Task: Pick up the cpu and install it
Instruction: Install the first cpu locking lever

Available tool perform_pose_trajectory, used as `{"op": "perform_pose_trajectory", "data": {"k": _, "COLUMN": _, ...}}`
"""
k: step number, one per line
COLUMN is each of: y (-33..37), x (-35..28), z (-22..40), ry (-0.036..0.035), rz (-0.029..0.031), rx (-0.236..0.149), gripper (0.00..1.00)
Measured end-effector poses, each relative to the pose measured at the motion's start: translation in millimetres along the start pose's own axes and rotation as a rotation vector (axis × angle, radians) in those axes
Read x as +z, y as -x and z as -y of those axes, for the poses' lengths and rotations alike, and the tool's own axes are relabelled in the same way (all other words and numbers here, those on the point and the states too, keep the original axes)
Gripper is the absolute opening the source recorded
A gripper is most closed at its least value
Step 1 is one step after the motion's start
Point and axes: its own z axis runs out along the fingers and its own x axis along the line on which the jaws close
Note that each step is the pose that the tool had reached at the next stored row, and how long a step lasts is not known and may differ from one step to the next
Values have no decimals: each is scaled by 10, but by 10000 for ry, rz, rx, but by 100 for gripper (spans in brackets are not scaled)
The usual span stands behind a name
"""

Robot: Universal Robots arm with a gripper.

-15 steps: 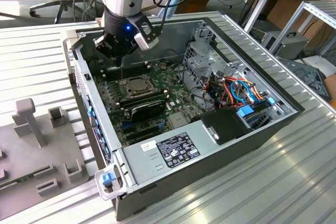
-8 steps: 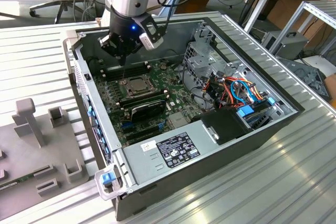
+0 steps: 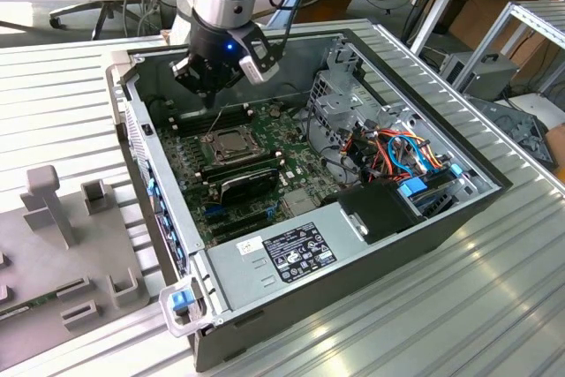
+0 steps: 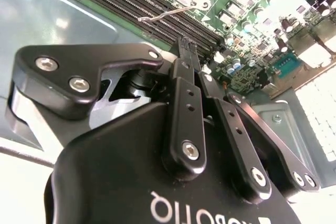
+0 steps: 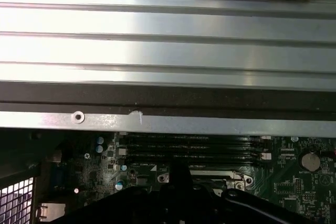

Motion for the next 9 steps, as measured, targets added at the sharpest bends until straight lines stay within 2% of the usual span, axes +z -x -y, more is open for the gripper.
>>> {"op": "perform_pose_trajectory", "data": {"k": 1, "y": 2, "x": 1, "z": 6, "ry": 205, "rz": -3, "rx": 2, "gripper": 11}}
{"op": "perform_pose_trajectory", "data": {"k": 2, "y": 3, "x": 3, "z": 13, "ry": 316, "rz": -6, "rx": 2, "gripper": 11}}
{"op": "perform_pose_trajectory", "data": {"k": 9, "y": 24, "x": 65, "z": 133, "ry": 408, "rz": -59, "rx": 21, "gripper": 11}}
